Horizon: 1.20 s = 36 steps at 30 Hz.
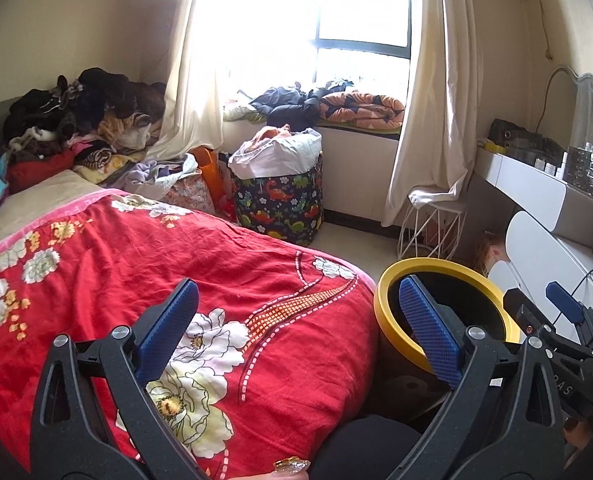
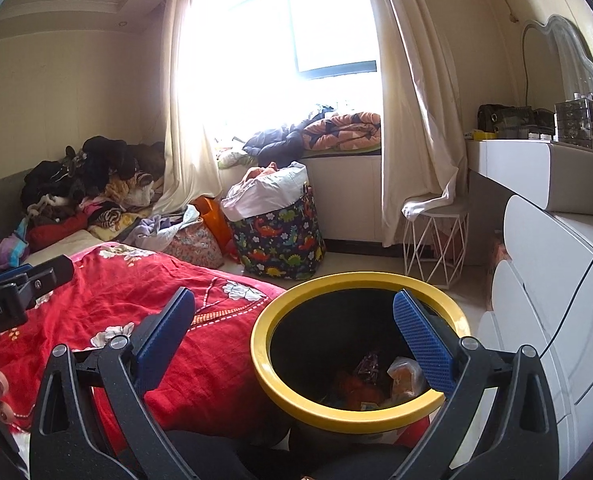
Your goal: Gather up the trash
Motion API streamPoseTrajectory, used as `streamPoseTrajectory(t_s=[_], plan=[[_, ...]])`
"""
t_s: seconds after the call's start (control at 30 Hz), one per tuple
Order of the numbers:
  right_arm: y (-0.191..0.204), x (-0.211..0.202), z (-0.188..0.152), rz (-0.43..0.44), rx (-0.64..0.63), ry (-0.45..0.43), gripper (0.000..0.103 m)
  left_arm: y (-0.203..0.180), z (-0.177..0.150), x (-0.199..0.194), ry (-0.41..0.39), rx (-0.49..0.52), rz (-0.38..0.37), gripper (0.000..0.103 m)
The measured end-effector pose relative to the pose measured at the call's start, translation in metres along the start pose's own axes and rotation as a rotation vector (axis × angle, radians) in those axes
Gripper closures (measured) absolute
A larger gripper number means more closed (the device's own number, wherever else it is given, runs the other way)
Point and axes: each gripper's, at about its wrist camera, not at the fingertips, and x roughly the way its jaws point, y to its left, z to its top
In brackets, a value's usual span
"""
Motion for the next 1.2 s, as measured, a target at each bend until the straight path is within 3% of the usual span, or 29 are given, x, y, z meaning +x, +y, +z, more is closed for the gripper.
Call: streamPoseTrajectory(t_s=[1.2], plan=[[-0.0024,-0.0027,-0.0002,0.0,-0.003,-0.021,0.006,0.0002,0.001,-0.0021,-0.008,-0.011,0.007,0.011]])
